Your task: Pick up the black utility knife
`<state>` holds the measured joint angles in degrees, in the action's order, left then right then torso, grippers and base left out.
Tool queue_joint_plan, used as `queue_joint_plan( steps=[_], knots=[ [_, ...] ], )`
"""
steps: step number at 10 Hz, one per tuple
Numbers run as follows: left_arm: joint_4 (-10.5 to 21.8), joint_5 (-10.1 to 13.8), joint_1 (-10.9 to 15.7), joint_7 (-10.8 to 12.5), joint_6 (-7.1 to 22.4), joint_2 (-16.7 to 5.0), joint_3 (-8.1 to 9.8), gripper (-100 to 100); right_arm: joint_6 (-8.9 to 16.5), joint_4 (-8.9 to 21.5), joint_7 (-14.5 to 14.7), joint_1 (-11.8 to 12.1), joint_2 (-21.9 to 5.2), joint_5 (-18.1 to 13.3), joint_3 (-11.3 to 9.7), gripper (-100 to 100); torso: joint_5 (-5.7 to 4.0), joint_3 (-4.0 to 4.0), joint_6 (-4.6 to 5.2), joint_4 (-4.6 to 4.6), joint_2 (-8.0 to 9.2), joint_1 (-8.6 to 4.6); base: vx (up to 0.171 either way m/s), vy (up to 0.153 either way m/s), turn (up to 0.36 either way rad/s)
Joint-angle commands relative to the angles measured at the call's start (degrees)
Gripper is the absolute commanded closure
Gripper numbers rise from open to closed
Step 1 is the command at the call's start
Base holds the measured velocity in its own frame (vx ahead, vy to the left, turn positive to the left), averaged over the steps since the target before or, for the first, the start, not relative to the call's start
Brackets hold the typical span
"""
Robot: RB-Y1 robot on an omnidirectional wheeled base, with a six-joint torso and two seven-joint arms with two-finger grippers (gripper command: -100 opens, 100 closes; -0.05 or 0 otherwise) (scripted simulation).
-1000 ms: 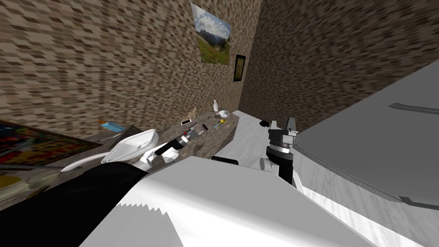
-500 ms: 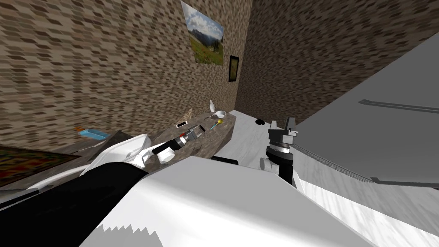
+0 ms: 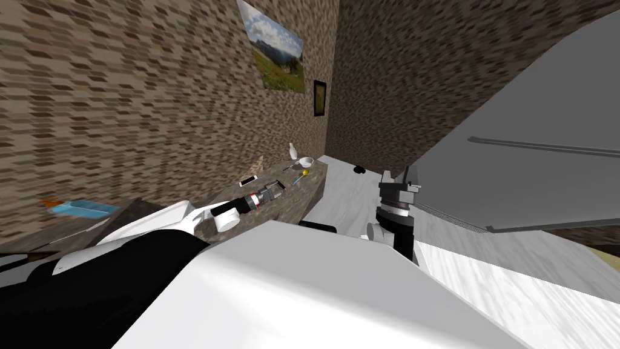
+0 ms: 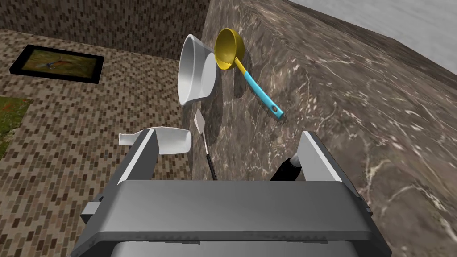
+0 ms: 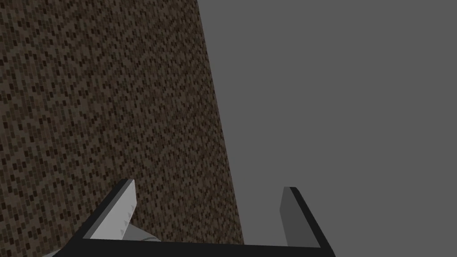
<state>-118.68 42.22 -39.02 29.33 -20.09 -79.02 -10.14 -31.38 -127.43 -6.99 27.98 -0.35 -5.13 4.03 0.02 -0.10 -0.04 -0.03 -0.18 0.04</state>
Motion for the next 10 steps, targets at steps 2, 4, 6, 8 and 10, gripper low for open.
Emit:
queue_joint_plan(
  steps=[2, 4, 6, 8, 10],
  knots=[
    [1.26, 2.60, -1.73, 0.71, 1.63, -4.61, -0.41, -100, 0.00, 0.00, 0.00, 0.01, 0.00, 0.00, 0.01, 0, 0.00, 0.00, -0.05, 0.00, 0.00, -0.01, 0.028, 0.013, -0.172],
    [2.16, 4.20, -2.98, 1.16, 2.58, -8.02, -0.65, -100, 0.00, 0.00, 0.00, 0.01, 0.00, 0.00, 0.01, 0, 0.01, -0.02, -0.05, 0.00, -0.03, 0.00, 0.032, 0.020, -0.157],
    [3.03, 5.70, -4.24, 1.55, 3.55, -11.09, -0.86, -100, 0.00, 0.00, 0.00, 0.01, 0.00, 0.00, 0.01, 0, 0.01, -0.01, -0.05, 0.00, -0.03, -0.01, 0.028, 0.020, -0.192],
    [3.88, 7.11, -5.51, 1.90, 4.55, -13.66, -1.05, -100, 0.00, 0.00, 0.00, 0.02, 0.00, 0.00, 0.01, 0, 0.01, -0.01, -0.07, 0.00, -0.03, -0.01, 0.030, 0.019, -0.118],
    [4.69, 8.41, -6.78, 2.20, 5.55, -16.60, -1.23, -100, 0.00, 0.00, 0.00, 0.01, 0.00, 0.00, 0.01, 0, 0.00, -0.02, -0.06, 0.00, -0.03, -0.03, 0.030, 0.021, -0.164]
  ],
)
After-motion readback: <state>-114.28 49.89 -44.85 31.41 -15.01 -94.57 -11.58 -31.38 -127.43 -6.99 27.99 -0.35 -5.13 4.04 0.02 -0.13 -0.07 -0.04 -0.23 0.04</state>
